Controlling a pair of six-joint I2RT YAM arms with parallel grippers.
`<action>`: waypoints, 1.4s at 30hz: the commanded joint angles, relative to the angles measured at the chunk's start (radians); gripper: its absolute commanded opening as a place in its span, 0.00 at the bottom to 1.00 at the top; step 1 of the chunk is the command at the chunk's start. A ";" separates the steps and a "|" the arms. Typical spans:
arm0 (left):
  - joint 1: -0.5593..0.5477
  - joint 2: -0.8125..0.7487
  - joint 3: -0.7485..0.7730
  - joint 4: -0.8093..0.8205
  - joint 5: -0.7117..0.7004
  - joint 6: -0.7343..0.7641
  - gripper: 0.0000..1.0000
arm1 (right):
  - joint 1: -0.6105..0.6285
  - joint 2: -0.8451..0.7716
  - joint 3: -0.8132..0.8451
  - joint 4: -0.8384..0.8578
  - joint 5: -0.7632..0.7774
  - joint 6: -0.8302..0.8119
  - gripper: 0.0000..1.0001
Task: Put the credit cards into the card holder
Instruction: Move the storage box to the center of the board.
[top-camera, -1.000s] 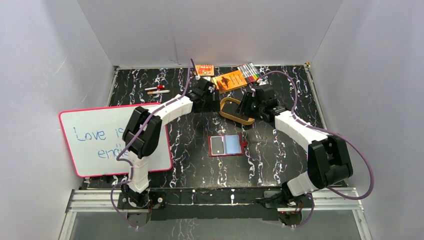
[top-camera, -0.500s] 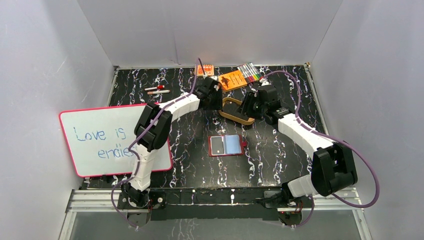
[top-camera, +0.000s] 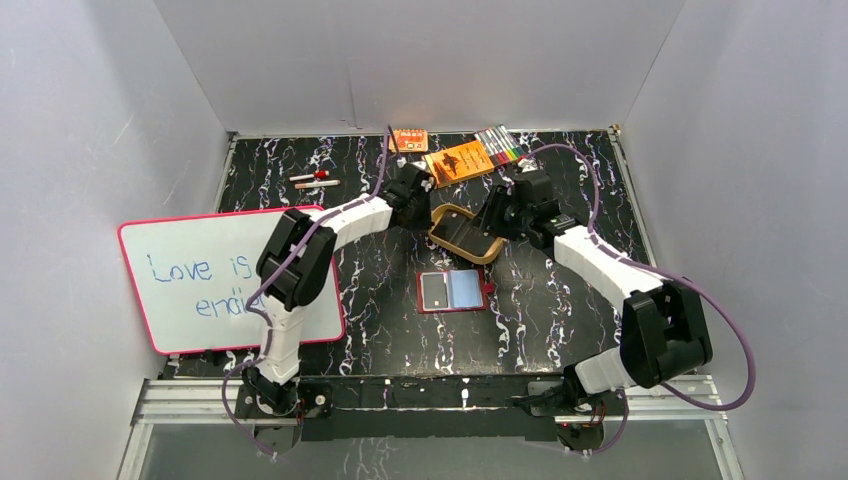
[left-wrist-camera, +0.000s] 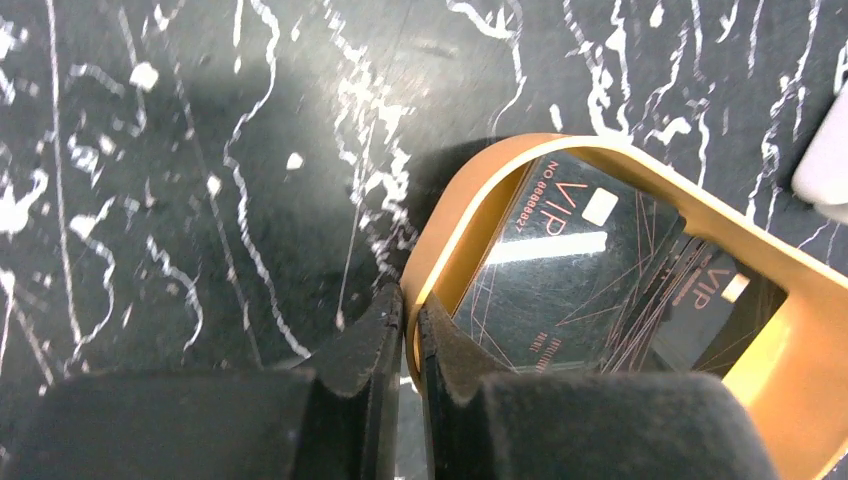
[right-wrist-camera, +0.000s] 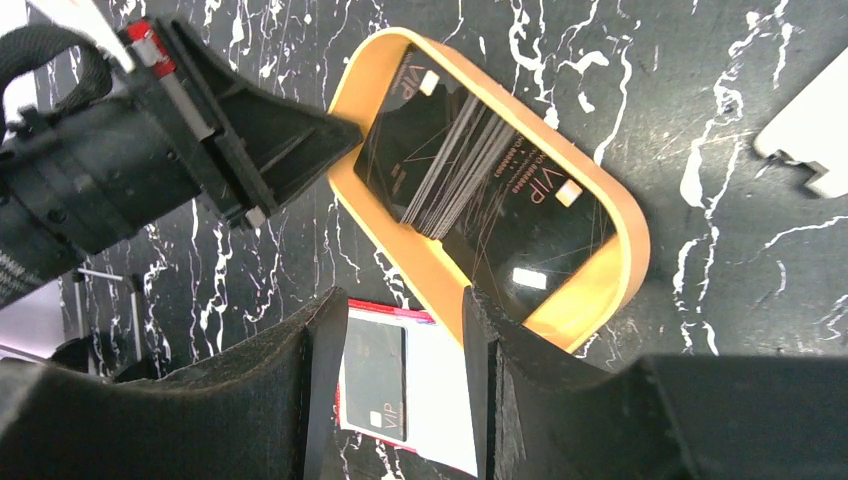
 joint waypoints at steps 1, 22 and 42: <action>0.003 -0.119 -0.100 -0.069 -0.038 -0.062 0.02 | -0.001 0.054 0.012 0.075 -0.062 0.050 0.54; 0.003 -0.170 -0.135 -0.195 -0.130 -0.349 0.08 | 0.011 0.458 0.281 -0.010 -0.052 -0.041 0.54; 0.010 -0.265 -0.181 -0.185 -0.133 -0.305 0.36 | 0.087 0.528 0.431 -0.100 -0.070 -0.069 0.66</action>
